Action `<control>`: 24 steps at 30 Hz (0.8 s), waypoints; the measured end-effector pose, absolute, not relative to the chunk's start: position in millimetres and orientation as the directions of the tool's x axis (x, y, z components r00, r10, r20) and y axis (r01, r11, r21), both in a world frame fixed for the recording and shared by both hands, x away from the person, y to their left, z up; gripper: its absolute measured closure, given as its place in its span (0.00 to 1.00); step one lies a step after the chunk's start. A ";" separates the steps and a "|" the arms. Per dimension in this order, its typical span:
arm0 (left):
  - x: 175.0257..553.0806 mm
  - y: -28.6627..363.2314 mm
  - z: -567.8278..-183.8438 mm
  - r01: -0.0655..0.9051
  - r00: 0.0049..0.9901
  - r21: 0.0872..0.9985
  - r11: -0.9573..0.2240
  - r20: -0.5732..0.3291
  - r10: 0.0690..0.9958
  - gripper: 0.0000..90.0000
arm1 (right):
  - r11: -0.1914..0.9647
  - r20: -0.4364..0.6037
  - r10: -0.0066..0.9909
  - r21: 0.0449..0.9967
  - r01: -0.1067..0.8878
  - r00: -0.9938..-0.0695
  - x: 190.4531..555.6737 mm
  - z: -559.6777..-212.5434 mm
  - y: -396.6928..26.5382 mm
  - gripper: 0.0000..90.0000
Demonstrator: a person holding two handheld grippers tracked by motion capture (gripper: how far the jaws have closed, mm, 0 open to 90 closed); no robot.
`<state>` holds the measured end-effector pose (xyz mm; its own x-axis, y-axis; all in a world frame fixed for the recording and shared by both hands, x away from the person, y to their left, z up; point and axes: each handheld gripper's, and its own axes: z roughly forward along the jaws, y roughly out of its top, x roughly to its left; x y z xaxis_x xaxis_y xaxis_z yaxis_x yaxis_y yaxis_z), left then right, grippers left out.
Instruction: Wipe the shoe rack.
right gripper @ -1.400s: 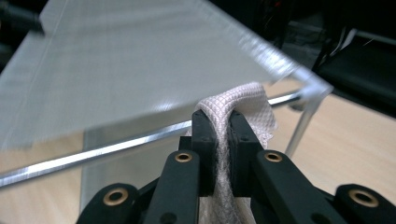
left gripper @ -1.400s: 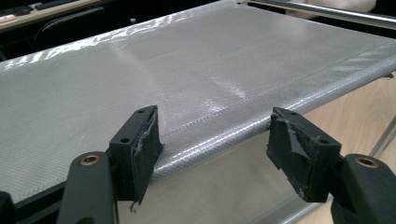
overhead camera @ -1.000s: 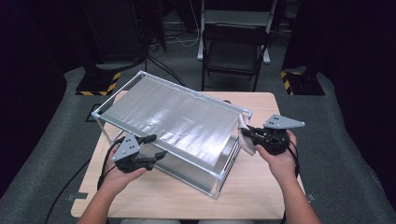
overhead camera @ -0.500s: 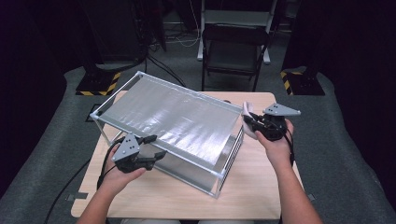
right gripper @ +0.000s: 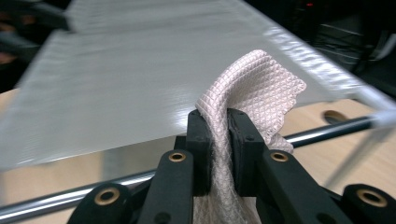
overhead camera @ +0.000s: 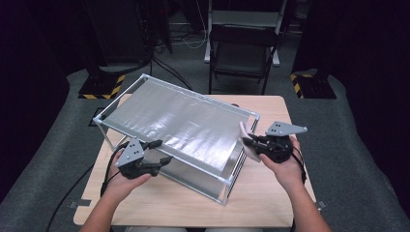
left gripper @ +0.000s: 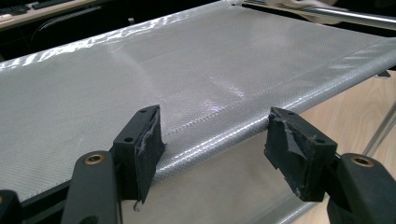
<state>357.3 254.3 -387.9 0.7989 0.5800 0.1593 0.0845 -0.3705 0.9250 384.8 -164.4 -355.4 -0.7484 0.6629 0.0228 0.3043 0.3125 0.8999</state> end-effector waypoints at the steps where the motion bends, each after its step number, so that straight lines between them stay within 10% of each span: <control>1: 356.8 254.0 -388.2 0.090 0.798 0.927 -0.365 0.152 0.583 0.40 | 0.310 0.036 0.650 0.899 0.308 -0.759 379.1 -355.6 -162.3 0.89; 24: 355.7 250.4 -388.6 0.079 0.791 0.922 -0.379 0.173 0.587 0.40 | 0.319 -0.009 0.640 0.913 0.254 -0.769 370.8 -362.8 -144.8 0.88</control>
<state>355.7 250.4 -388.6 0.7913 0.5866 0.1728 0.0793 -0.3787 0.9221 370.8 -144.8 -362.8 -0.7687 0.6395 -0.0094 0.2544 0.3192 0.9129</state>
